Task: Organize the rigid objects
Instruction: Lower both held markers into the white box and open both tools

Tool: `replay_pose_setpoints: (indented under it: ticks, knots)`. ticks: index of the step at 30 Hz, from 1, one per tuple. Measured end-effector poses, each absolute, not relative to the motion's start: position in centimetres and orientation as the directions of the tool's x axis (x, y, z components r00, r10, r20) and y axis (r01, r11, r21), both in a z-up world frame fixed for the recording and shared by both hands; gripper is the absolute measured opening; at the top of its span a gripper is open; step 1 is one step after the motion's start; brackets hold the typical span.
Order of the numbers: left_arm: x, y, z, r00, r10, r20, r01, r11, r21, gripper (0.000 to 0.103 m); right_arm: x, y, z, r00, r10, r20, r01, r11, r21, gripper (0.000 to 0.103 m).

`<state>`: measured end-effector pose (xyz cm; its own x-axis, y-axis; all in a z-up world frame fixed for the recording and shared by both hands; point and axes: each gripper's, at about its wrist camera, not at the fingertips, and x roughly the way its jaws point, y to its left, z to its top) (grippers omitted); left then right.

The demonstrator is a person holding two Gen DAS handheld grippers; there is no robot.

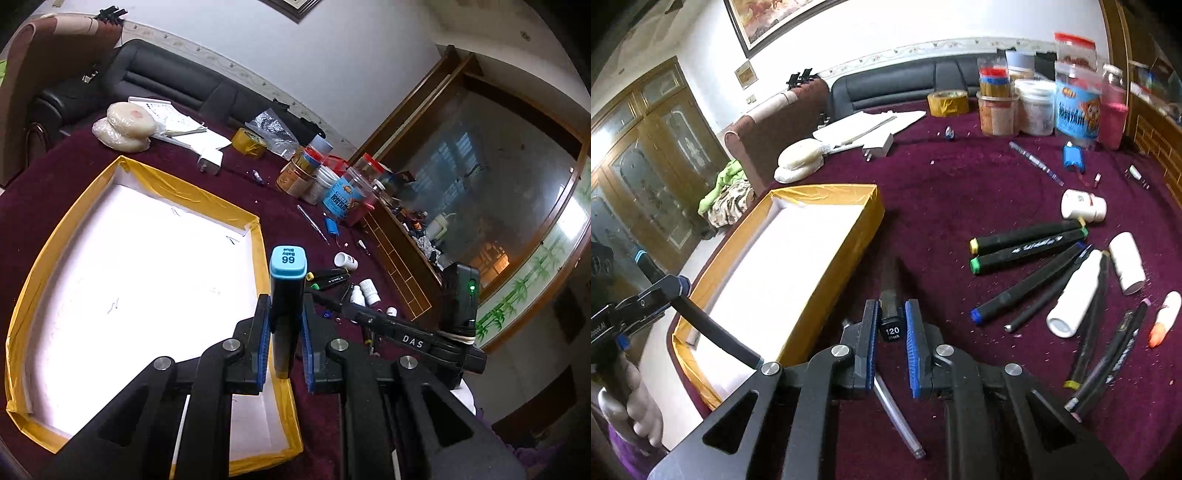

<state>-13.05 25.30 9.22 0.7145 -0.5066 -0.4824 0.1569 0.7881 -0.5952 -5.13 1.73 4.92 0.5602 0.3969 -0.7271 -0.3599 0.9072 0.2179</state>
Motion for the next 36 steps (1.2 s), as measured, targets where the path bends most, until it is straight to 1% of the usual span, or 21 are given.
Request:
replay_pose_setpoints:
  ticks: [3, 4, 5, 6, 8, 12, 13, 14, 15, 17, 18, 20, 22, 23, 24, 26, 30, 34, 36]
  knots:
    - [-13.1, 25.6, 9.1, 0.716, -0.507, -0.48, 0.156, 0.787, -0.597, 0.012, -5.0, 2.2, 4.0, 0.539, 0.393, -0.745, -0.367, 0.906, 0.212, 0.012]
    - [-13.1, 25.7, 9.1, 0.716, -0.507, -0.479, 0.156, 0.786, -0.599, 0.012, -5.0, 2.1, 3.8, 0.535, 0.389, -0.75, -0.366, 0.907, 0.209, 0.01]
    - [-13.1, 25.7, 9.1, 0.718, -0.506, -0.479, 0.156, 0.786, -0.598, 0.012, -5.0, 2.1, 3.5, 0.531, 0.388, -0.753, -0.363, 0.908, 0.212, 0.004]
    - [-13.1, 25.8, 9.1, 0.718, -0.505, -0.479, 0.154, 0.786, -0.598, 0.012, -5.0, 2.0, 3.5, 0.531, 0.393, -0.751, -0.361, 0.907, 0.22, 0.003]
    - [-12.7, 26.0, 9.0, 0.71, -0.508, -0.488, 0.149, 0.785, -0.601, 0.012, -5.2, 2.1, 3.9, 0.539, 0.398, -0.742, -0.367, 0.904, 0.218, 0.003]
    - [-10.6, 26.2, 8.2, 0.67, -0.495, -0.553, 0.111, 0.804, -0.585, 0.012, -4.5, 3.1, 3.9, 0.532, 0.356, -0.768, -0.38, 0.911, 0.159, 0.004]
    - [-9.8, 26.3, 7.8, 0.657, -0.498, -0.565, 0.108, 0.805, -0.584, 0.012, -4.0, 3.2, 3.6, 0.531, 0.346, -0.773, -0.375, 0.915, 0.151, 0.004]
    - [-9.4, 26.3, 7.6, 0.648, -0.501, -0.574, 0.103, 0.804, -0.586, 0.012, -3.0, 3.4, 3.0, 0.518, 0.326, -0.791, -0.369, 0.919, 0.138, 0.011]
    - [-8.9, 26.4, 7.2, 0.637, -0.503, -0.584, 0.094, 0.802, -0.589, 0.012, -1.9, 3.5, 2.2, 0.507, 0.292, -0.811, -0.352, 0.929, 0.115, 0.02]
    - [-7.9, 26.5, 6.8, 0.613, -0.514, -0.6, 0.085, 0.798, -0.596, 0.012, -0.5, 3.5, 0.9, 0.489, 0.264, -0.831, -0.33, 0.938, 0.104, 0.027]
    - [-7.5, 26.5, 6.6, 0.605, -0.513, -0.608, 0.078, 0.799, -0.596, 0.012, 0.0, 3.4, 0.3, 0.471, 0.293, -0.832, -0.331, 0.933, 0.141, 0.031]
    - [-6.5, 26.6, 6.5, 0.585, -0.511, -0.63, 0.069, 0.805, -0.59, 0.012, 0.4, 3.2, -0.2, 0.458, 0.307, -0.834, -0.318, 0.933, 0.169, 0.031]
    - [-5.4, 26.6, 6.4, 0.567, -0.503, -0.652, 0.057, 0.814, -0.578, 0.012, 0.2, 3.6, -0.3, 0.475, 0.293, -0.83, -0.323, 0.935, 0.145, 0.031]
    - [-4.6, 26.6, 6.4, 0.556, -0.498, -0.665, 0.05, 0.819, -0.571, 0.012, 0.0, 4.0, -0.3, 0.482, 0.273, -0.833, -0.327, 0.938, 0.117, 0.031]
    - [-3.9, 26.6, 6.3, 0.549, -0.495, -0.673, 0.047, 0.822, -0.567, 0.012, -0.1, 4.3, -0.4, 0.486, 0.255, -0.836, -0.329, 0.94, 0.095, 0.027]
    - [-1.8, 26.3, 6.1, 0.528, -0.486, -0.696, 0.033, 0.831, -0.555, 0.012, -0.3, 4.6, -0.4, 0.482, 0.254, -0.839, -0.336, 0.937, 0.09, 0.013]
    - [1.3, 25.4, 5.4, 0.511, -0.438, -0.74, 0.004, 0.862, -0.507, 0.012, -0.3, 4.1, 0.0, 0.483, 0.278, -0.83, -0.318, 0.939, 0.13, 0.013]
    - [3.1, 25.0, 3.7, 0.489, -0.411, -0.769, -0.054, 0.866, -0.497, 0.012, -0.3, 3.0, 2.1, 0.484, 0.359, -0.798, -0.3, 0.925, 0.234, 0.013]
    - [3.0, 25.2, 3.2, 0.488, -0.418, -0.766, -0.066, 0.857, -0.511, 0.016, -0.4, 3.2, 3.2, 0.487, 0.392, -0.78, -0.307, 0.913, 0.267, 0.013]
